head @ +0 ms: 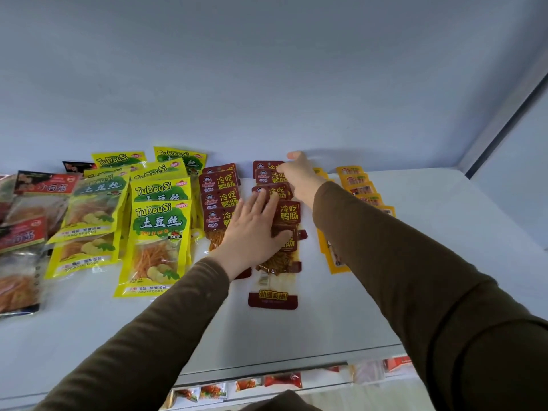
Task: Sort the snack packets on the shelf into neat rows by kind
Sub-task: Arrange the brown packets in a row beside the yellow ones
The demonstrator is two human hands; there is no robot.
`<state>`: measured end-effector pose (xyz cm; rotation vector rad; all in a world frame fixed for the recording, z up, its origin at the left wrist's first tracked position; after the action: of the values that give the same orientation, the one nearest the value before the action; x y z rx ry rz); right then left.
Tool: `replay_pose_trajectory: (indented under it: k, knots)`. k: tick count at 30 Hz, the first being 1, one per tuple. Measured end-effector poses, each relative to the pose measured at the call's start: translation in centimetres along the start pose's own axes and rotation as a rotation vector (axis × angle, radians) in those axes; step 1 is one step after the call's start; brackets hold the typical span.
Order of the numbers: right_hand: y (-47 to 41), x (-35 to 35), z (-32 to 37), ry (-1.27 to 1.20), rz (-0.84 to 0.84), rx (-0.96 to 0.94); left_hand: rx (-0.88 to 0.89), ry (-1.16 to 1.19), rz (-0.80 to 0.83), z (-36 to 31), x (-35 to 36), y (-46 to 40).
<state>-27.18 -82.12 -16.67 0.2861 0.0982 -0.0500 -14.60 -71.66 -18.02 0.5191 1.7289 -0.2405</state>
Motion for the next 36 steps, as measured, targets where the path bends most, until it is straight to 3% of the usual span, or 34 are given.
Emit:
replay_pose_trajectory:
  k: [4,12,27,36]
  knots:
    - [3.6,-1.1,0.4,-0.041,0.057,-0.023,-0.086,-0.023,-0.085,2.9,-1.9,1.6]
    - [9.3,0.9,-3.1,-0.133,0.162,-0.022,-0.025,-0.19,-0.016,1.3,0.2,2.5]
    - [10.2,-1.0,-3.9,-0.185,0.06,-0.04,-0.136,-0.092,-0.202,1.2,-0.6,2.1]
    - [11.5,0.1,-5.9,-0.08,0.101,-0.031,-0.088,-0.136,-0.067,0.5,1.1,2.8]
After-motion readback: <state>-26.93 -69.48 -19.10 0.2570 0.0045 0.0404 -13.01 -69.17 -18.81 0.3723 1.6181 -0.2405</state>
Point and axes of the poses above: each hand's wrist, its own y-axis away from the middle knuckle, its own x-axis out of the palm, z = x × y, the point moved 9 cm from there along -y, towards the middle knuckle, and after that the axes turned 10 degrees about z, right-handed, at the moved point
